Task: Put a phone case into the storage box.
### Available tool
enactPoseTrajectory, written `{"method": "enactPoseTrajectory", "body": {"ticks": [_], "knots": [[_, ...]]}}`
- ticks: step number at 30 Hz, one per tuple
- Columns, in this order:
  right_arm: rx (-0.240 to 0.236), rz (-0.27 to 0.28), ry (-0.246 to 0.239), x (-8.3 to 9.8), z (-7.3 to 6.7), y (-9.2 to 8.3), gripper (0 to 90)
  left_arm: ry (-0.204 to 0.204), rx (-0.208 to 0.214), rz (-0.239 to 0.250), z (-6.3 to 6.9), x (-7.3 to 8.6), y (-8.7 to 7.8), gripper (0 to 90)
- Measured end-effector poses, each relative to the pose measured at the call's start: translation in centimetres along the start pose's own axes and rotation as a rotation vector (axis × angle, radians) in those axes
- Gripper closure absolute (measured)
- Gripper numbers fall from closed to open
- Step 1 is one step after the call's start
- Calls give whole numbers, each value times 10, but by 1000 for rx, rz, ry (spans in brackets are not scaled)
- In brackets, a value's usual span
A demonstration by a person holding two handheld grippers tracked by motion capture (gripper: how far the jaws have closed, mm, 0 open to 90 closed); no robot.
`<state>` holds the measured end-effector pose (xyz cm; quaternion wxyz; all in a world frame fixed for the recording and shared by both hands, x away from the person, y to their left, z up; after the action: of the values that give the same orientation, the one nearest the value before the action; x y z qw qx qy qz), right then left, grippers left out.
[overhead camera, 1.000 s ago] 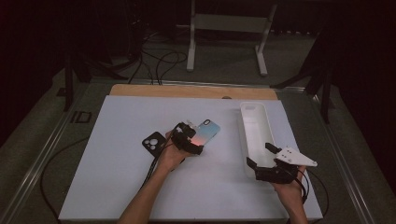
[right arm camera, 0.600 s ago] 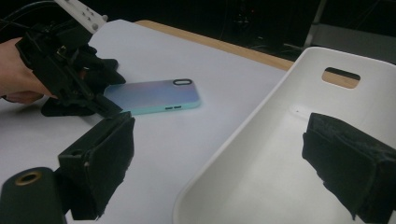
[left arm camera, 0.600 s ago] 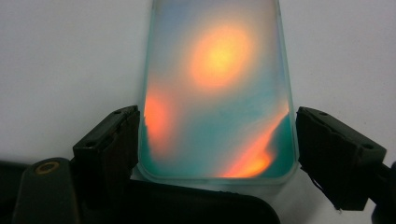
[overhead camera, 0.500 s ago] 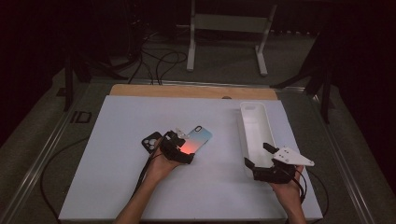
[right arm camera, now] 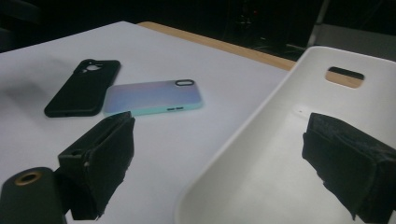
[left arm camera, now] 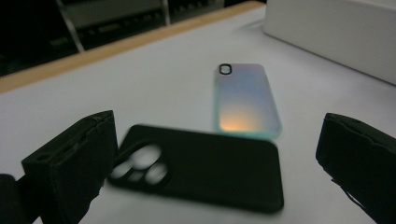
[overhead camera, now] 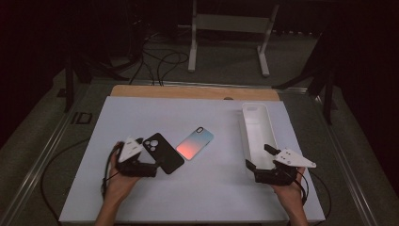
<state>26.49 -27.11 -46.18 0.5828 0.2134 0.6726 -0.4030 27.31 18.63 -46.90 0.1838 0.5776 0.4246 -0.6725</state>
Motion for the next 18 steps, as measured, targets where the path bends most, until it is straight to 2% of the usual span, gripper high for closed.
{"method": "enactPoseTrajectory", "body": {"ticks": [1, 3, 6, 8, 13, 18], "knots": [[-1, 0, -3, 0, -1, 1, 91, 5, -14, 22, -2, 4, -12, 0], [-7, 8, -13, 0, -3, 2, 92, -17, -24, 55, -6, 12, -30, 0], [-10, 29, -16, 3, -6, 3, 92, -37, -41, 74, -10, 21, -46, 0], [-10, 31, -19, 4, -6, 2, 91, -37, -53, 68, -13, 23, -48, 0], [-14, 17, -13, 9, -6, 2, 92, -62, -52, 11, -16, 25, -42, 0], [-9, 19, -6, 9, -4, 0, 91, -75, -49, -15, -17, 24, -40, 0]]}}
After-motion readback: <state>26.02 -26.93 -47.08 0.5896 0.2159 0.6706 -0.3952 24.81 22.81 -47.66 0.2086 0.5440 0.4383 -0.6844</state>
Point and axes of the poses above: each handheld gripper's, and its own axes: y roughly forward along the jaws, x roughly out of its underside, z roughly to its right, the point moved 1 cm from there along y, roughly forward along the jaws, and after that the axes turned 5 degrees about z, right-handed, at the moved point
